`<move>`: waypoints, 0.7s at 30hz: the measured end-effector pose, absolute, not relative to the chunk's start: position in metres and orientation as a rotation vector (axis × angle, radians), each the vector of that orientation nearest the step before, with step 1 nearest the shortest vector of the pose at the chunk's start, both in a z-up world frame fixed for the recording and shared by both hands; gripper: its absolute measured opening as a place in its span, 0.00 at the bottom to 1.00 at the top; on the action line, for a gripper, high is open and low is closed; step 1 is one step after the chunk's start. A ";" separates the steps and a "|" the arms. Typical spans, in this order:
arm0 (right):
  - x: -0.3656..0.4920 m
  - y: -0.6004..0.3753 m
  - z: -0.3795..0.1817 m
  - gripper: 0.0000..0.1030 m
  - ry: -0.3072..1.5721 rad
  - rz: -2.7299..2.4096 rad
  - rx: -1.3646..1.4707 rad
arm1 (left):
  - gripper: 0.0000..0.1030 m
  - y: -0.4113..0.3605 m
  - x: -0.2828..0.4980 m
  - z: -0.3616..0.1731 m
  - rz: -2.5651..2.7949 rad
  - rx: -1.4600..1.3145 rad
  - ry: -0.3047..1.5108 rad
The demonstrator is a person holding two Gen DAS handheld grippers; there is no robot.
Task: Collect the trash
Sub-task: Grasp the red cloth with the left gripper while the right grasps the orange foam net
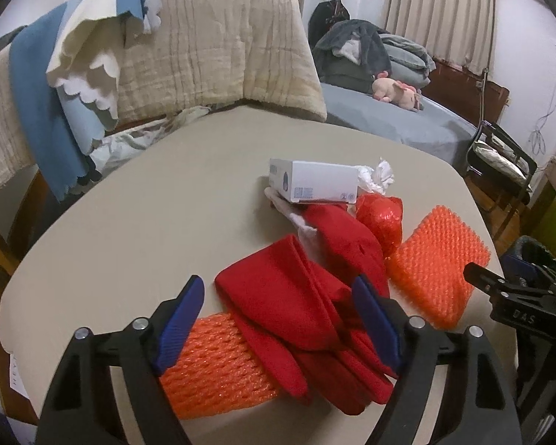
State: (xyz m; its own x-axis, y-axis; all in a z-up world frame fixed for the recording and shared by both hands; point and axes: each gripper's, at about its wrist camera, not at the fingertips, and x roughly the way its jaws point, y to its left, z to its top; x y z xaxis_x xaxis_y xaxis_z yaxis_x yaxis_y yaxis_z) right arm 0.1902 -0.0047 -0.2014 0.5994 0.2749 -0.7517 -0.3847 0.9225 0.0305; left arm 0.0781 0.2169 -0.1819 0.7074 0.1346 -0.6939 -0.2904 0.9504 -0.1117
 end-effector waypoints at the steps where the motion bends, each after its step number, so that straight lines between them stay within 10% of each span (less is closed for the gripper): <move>1: 0.192 -0.004 -0.203 0.92 0.852 0.384 -0.142 | 0.78 0.217 0.079 -0.183 0.237 -0.220 0.753; 11: 0.199 0.001 -0.213 0.90 0.906 0.416 -0.144 | 0.63 0.217 0.086 -0.192 0.205 -0.235 0.786; 21: 0.190 0.009 -0.206 0.19 0.908 0.602 -0.101 | 0.25 0.216 0.088 -0.191 0.180 -0.256 0.796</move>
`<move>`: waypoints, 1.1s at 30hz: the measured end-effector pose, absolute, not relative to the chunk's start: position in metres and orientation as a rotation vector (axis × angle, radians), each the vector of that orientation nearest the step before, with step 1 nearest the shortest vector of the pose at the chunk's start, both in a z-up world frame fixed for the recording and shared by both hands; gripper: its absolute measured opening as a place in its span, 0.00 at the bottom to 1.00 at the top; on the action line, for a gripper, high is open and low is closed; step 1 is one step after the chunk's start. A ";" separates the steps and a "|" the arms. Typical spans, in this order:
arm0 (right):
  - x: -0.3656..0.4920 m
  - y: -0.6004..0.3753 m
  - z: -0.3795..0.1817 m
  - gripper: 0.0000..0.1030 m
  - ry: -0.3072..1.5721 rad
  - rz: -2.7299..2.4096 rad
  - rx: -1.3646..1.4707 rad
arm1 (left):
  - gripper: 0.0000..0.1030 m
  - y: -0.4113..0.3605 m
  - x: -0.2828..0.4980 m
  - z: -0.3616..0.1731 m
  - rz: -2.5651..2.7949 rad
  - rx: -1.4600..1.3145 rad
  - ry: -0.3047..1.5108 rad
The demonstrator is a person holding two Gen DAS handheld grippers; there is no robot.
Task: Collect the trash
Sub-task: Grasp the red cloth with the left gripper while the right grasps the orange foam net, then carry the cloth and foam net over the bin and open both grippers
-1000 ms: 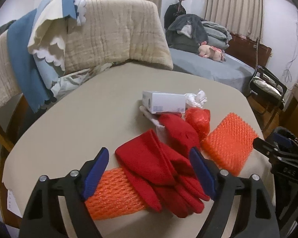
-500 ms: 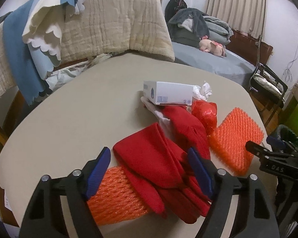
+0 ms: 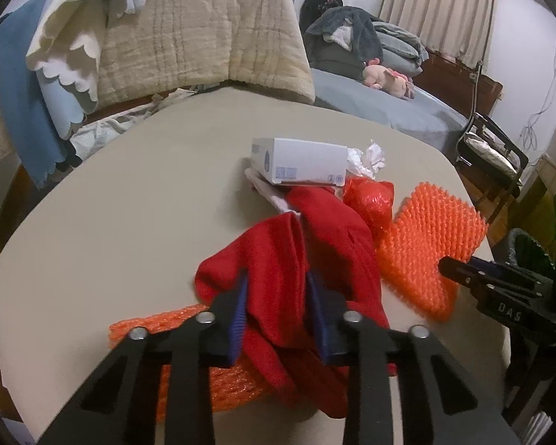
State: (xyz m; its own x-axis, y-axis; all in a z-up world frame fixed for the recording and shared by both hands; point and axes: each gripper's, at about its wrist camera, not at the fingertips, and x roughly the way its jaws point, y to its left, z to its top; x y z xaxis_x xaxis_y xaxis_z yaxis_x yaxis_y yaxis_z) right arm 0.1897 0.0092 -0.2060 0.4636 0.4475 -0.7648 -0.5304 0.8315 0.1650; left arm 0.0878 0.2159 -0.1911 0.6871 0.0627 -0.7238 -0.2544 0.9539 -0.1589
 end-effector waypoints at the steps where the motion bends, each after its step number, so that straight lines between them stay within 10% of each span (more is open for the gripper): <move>1: 0.188 0.010 -0.204 0.17 0.905 0.614 -0.101 | 0.21 0.216 0.087 -0.190 0.181 -0.256 0.793; 33: 0.158 -0.047 -0.090 0.11 0.715 0.618 -0.004 | 0.16 0.151 0.071 -0.090 0.053 -0.201 0.582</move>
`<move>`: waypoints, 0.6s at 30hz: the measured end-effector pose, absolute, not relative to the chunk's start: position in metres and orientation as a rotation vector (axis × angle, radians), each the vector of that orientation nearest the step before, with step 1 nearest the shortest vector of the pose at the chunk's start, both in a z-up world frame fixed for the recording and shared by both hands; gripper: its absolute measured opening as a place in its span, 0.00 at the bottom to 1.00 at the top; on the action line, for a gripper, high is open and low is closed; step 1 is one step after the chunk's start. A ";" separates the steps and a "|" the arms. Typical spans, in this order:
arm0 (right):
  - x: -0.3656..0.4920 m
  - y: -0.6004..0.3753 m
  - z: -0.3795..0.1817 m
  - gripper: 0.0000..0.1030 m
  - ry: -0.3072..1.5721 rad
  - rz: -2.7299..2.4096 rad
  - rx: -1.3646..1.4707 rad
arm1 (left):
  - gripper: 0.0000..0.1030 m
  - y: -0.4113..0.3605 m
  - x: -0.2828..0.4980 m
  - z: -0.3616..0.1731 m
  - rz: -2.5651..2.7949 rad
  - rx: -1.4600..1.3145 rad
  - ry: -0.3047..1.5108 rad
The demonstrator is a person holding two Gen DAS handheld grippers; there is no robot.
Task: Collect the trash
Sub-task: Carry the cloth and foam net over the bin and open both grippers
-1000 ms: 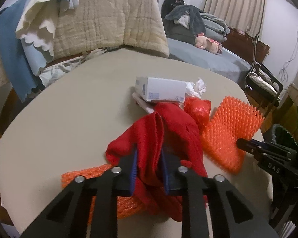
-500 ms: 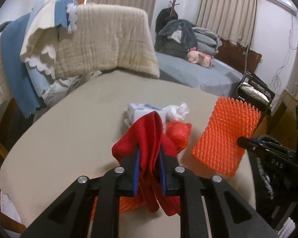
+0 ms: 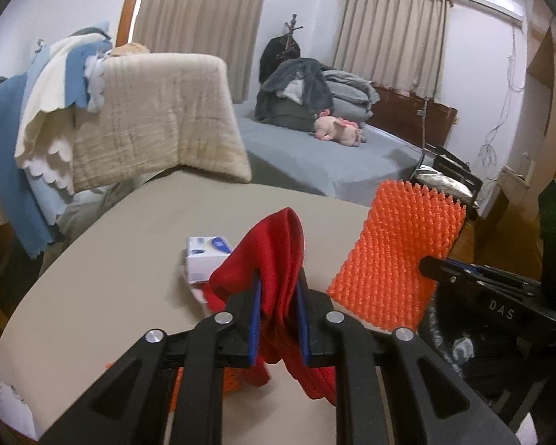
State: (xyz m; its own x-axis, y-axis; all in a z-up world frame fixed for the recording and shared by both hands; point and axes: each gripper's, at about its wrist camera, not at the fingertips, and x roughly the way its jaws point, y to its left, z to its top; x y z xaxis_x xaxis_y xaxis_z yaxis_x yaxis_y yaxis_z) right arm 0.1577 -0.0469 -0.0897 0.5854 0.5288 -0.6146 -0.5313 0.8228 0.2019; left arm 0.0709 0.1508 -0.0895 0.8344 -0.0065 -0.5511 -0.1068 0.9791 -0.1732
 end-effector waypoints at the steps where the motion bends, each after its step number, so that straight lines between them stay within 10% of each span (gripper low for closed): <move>1: 0.156 -0.052 -0.086 0.11 0.708 0.613 -0.005 | 0.16 0.148 0.071 -0.088 0.047 -0.200 0.580; 18: 0.139 -0.133 -0.069 0.11 0.685 0.451 0.002 | 0.16 0.061 0.095 -0.072 -0.139 -0.151 0.563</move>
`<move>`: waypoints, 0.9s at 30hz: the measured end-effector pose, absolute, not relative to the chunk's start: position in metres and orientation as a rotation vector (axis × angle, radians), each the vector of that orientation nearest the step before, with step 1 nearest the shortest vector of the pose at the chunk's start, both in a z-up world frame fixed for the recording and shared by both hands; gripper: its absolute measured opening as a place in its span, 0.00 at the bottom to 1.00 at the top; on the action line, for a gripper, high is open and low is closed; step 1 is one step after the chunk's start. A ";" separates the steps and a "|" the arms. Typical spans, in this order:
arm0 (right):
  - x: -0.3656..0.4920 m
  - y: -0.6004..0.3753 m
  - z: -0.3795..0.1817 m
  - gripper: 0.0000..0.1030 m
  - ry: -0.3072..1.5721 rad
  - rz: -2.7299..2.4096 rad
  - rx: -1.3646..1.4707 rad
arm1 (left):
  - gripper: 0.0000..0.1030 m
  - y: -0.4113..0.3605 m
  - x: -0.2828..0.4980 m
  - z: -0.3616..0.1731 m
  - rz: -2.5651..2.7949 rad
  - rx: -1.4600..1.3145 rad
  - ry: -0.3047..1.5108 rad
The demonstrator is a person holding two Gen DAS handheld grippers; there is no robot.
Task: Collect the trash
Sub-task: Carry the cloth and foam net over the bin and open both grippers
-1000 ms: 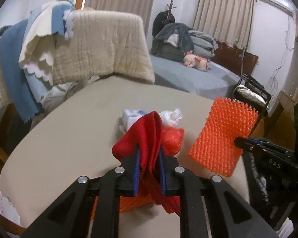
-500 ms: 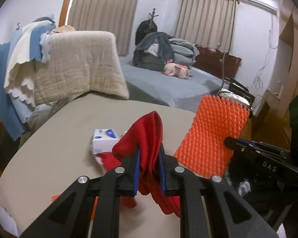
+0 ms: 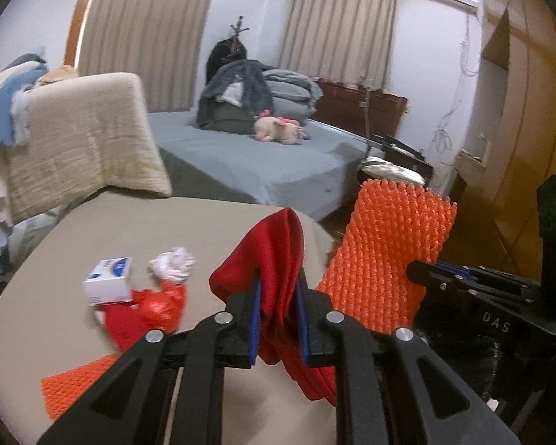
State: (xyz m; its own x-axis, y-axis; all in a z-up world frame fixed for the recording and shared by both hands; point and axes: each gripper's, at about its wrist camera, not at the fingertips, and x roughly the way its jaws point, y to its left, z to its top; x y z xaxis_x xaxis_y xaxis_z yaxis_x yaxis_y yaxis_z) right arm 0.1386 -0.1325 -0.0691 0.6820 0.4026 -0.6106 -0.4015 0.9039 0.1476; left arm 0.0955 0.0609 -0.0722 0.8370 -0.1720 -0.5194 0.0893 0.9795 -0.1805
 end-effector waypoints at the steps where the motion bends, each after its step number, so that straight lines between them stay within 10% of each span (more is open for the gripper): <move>1: 0.137 -0.138 -0.069 0.11 0.684 0.442 0.003 | 0.16 0.055 0.097 -0.072 -0.154 -0.149 0.563; 27: 0.113 -0.248 -0.078 0.11 0.700 0.196 0.025 | 0.16 -0.074 0.127 -0.083 -0.425 -0.077 0.586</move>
State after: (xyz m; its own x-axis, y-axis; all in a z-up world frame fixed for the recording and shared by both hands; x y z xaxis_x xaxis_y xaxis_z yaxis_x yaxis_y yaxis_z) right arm 0.1134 -0.2485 -0.0777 0.7470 0.1871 -0.6379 -0.1704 0.9814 0.0883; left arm 0.1271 -0.0742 -0.0829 0.7495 -0.4099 -0.5198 0.3666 0.9108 -0.1898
